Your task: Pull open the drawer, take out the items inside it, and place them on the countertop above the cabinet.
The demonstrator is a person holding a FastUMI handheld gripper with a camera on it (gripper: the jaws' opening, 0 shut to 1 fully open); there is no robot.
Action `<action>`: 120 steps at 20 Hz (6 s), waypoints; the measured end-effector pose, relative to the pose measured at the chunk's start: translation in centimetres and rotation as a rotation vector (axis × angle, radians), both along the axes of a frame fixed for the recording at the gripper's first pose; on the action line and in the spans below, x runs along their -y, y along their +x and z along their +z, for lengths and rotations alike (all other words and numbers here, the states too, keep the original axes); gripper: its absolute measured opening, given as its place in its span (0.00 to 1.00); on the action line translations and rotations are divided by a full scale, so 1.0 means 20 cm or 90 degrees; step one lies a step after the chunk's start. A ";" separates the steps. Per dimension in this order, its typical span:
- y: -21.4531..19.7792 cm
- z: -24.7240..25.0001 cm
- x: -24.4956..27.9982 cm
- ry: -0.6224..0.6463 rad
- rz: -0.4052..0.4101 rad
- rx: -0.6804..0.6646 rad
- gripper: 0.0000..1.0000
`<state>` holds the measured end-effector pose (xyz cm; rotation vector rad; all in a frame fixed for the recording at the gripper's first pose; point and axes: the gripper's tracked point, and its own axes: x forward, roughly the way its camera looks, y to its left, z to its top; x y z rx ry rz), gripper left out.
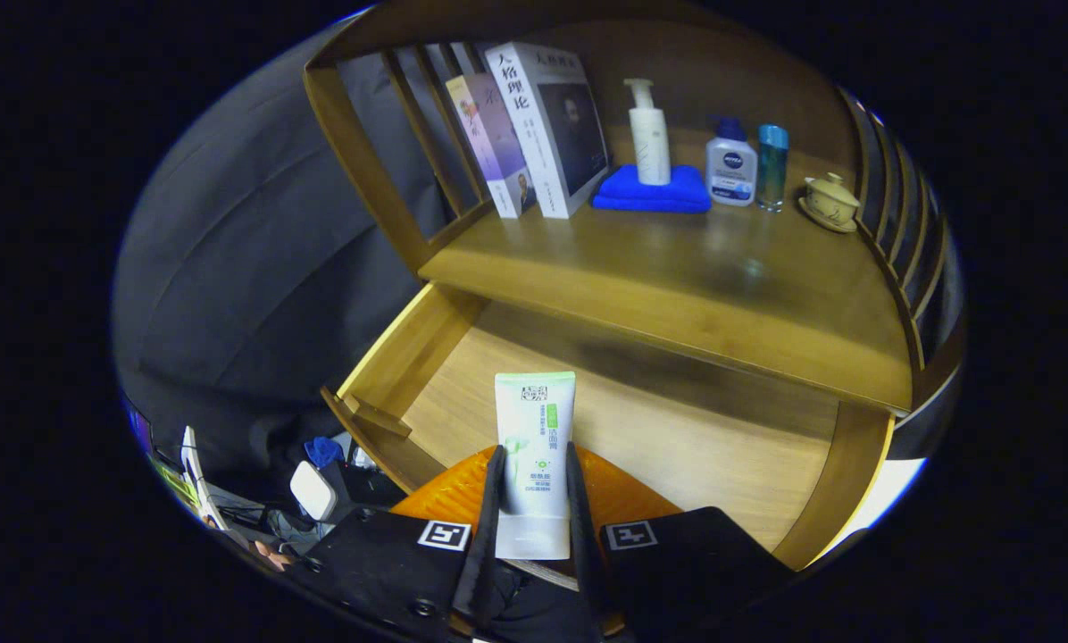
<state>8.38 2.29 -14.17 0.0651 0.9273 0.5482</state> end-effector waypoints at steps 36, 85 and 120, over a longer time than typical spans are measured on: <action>0.96 0.03 0.37 0.014 -0.332 0.120 0.24; -0.50 0.03 0.09 -0.047 -0.399 0.549 0.98; -0.11 -0.35 0.06 -0.076 -0.401 0.418 0.97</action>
